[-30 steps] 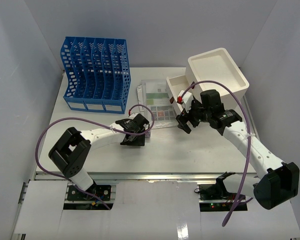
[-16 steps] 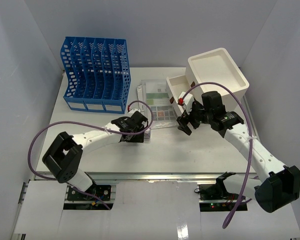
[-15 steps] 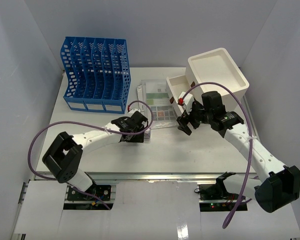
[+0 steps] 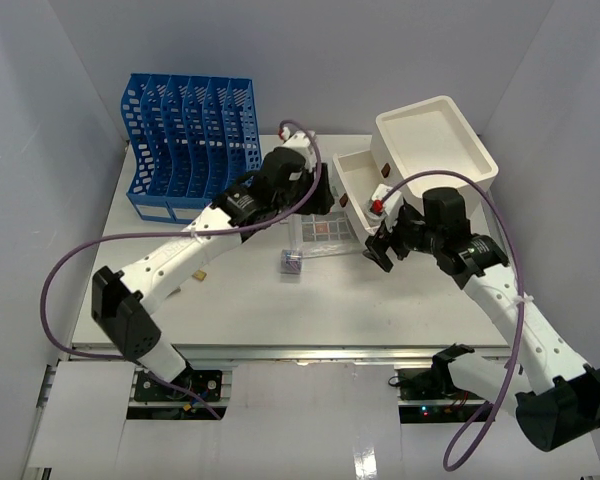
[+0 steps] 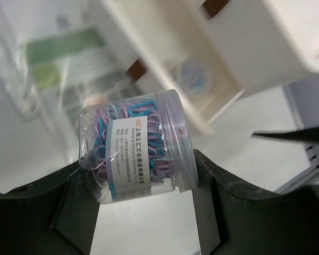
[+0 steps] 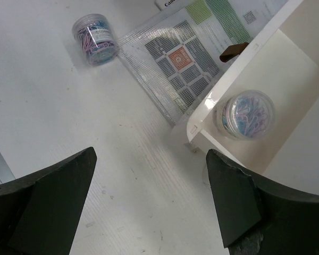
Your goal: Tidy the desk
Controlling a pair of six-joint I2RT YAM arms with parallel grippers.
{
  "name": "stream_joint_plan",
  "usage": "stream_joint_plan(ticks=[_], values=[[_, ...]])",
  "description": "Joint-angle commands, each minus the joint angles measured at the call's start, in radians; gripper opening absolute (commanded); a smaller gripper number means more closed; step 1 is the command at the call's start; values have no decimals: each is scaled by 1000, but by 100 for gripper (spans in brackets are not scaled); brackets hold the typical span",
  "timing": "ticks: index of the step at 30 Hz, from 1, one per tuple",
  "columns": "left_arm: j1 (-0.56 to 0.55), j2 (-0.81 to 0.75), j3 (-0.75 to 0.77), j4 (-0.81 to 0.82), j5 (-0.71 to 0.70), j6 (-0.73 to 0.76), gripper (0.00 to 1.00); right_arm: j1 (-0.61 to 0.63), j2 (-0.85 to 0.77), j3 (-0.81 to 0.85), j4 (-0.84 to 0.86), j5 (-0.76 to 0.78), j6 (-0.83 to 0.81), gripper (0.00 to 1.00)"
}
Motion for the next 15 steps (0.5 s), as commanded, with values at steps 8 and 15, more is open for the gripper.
stream_joint_plan(ticks=[8,15], values=[[72,590,718,18,272,261,26,-76,-164,-36,-15,-73,-65,90],[75,719,837,17,229,259,68,-94,-182,-60,-21,-80,-65,90]])
